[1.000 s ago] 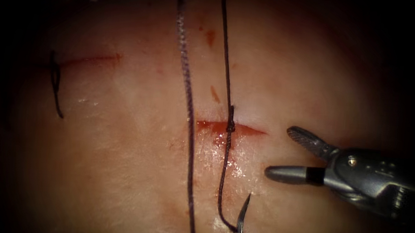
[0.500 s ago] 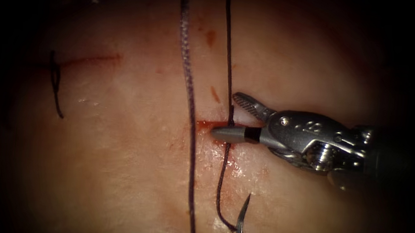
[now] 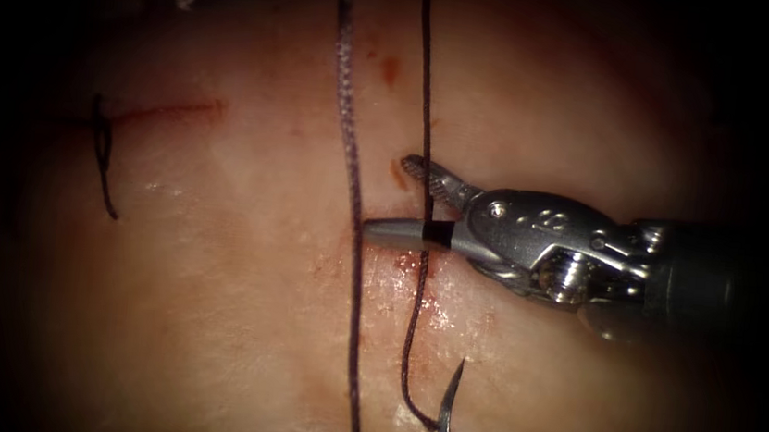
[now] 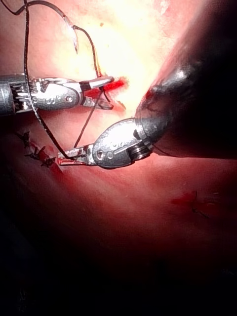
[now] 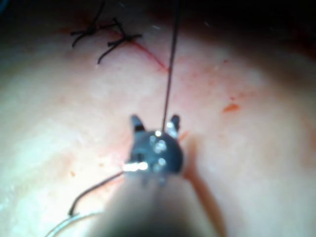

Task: Wound Closure

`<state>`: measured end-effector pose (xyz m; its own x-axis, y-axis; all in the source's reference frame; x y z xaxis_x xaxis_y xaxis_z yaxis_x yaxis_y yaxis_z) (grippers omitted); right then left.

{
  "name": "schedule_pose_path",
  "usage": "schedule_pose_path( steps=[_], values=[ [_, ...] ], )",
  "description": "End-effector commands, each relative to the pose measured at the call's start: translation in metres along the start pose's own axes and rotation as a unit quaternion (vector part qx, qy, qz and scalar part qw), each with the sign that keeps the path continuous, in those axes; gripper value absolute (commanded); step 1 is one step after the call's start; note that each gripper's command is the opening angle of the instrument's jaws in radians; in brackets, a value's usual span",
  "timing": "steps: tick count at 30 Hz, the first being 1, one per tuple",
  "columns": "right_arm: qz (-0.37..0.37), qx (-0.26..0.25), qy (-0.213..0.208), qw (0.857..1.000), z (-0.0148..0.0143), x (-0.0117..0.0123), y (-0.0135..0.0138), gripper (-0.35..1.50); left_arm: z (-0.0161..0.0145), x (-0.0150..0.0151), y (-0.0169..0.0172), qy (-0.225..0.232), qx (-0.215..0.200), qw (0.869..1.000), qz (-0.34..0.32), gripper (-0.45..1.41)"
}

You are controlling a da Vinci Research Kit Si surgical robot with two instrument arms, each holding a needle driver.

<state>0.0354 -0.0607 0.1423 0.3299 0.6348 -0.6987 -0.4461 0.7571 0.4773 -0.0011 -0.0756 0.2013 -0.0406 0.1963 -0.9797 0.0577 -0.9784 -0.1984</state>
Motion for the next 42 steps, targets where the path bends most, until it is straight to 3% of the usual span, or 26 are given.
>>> schedule_pose_path(
  steps=[1,21,31,32,33,34,35,36,37,42],
  values=[
    [0.0,0.001,0.0,1.0,0.0011,-0.0002,-0.0001,1.43,0.0005,-0.0006,0.0001,0.0,0.0,1.0,0.0,-0.45],
    [-0.006,0.005,0.002,1.0,0.0035,-0.0004,0.0004,1.41,0.0012,-0.0002,0.0006,0.002,-0.001,1.0,0.001,-0.45],
    [-0.018,0.037,-0.001,0.999,0.0041,-0.0006,-0.0006,1.15,0.0018,-0.0002,0.0009,0.004,-0.002,1.0,0.002,-0.45],
    [-0.019,0.039,0.0,0.999,0.0043,-0.0005,-0.0006,1.03,0.0018,-0.0002,0.0009,0.004,-0.003,1.0,0.002,-0.45],
    [-0.02,0.042,0.0,0.999,0.0044,-0.0005,-0.0006,0.78,0.0018,-0.0002,0.0009,0.004,-0.003,1.0,0.002,-0.45],
    [-0.03,0.044,0.0,0.999,0.0045,-0.0005,-0.0006,0.32,0.0019,-0.0002,0.001,0.005,-0.003,1.0,0.002,-0.45],
    [-0.03,0.044,0.0,0.999,0.0045,-0.0005,-0.0006,0.32,0.0019,-0.0002,0.001,0.005,-0.003,1.0,0.002,-0.45],
    [-0.033,0.044,0.0,0.999,0.0044,-0.0005,-0.0006,-0.13,0.0019,-0.0002,0.001,0.005,-0.003,1.0,0.003,-0.45],
    [-0.033,0.044,0.001,0.998,0.0044,-0.0005,-0.0006,-0.35,0.0019,-0.0001,0.001,0.005,-0.003,1.0,0.003,-0.45],
    [-0.021,0.047,0.001,0.999,0.0042,-0.0005,-0.0005,-0.35,0.0019,0.0001,0.0014,0.006,-0.005,1.0,0.003,-0.45]
  ],
)
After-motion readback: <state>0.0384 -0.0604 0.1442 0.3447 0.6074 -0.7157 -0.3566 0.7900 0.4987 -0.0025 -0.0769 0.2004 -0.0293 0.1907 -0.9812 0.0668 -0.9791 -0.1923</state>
